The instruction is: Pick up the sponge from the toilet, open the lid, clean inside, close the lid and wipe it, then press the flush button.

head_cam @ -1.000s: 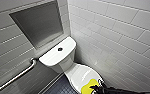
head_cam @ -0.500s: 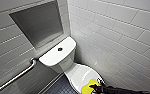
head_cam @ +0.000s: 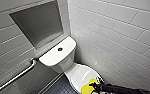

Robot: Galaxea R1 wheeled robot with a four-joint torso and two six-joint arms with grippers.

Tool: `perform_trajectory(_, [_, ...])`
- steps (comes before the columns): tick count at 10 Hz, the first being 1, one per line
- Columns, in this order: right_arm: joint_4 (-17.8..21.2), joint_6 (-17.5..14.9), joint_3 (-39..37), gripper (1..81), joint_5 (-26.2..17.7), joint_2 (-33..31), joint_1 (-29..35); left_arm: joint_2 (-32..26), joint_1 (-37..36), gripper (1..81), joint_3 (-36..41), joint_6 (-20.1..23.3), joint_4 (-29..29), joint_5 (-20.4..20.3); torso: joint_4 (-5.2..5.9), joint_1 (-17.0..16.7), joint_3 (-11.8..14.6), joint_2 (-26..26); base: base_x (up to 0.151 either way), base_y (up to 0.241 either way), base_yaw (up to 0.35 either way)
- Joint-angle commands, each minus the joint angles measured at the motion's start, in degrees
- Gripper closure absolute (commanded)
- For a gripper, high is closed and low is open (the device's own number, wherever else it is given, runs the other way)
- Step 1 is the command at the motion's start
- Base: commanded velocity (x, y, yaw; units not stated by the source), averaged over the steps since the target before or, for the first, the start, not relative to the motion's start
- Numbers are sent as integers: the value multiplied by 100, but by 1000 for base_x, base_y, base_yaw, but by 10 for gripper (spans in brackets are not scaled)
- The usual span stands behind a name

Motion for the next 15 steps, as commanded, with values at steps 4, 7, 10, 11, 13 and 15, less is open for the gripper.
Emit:
perform_trajectory(4, [60, 24, -426, 10, -392, 291, 562, -77, 243, 10, 31, 29, -41, 469, 0, 0, 0, 0, 0, 0, 0])
perform_trajectory(7, [-45, 15, -505, 10, -375, 317, 562, -77, 252, 10, 31, 29, -41, 469, 0, 0, 0, 0, 0, 0, 0])
perform_trajectory(10, [-98, -46, -505, 10, -261, 370, 580, -77, 252, 10, 31, 29, -41, 469, 0, 0, 0, 0, 0, 0, 0])
perform_trajectory(11, [-98, -55, -505, 10, -243, 387, 571, -77, 252, 10, 31, 29, -41, 469, 0, 0, 0, 0, 0, 0, 0])
perform_trajectory(13, [-98, -55, -513, 10, -103, 414, 527, -77, 269, 10, 31, 29, -41, 469, 0, 0, 0, 0, 0, 0, 0])
perform_trajectory(15, [-98, -64, -514, 10, 188, 422, 440, -86, 304, 10, 31, 29, -41, 469, 0, 0, 0, 0, 0, 0, 0])
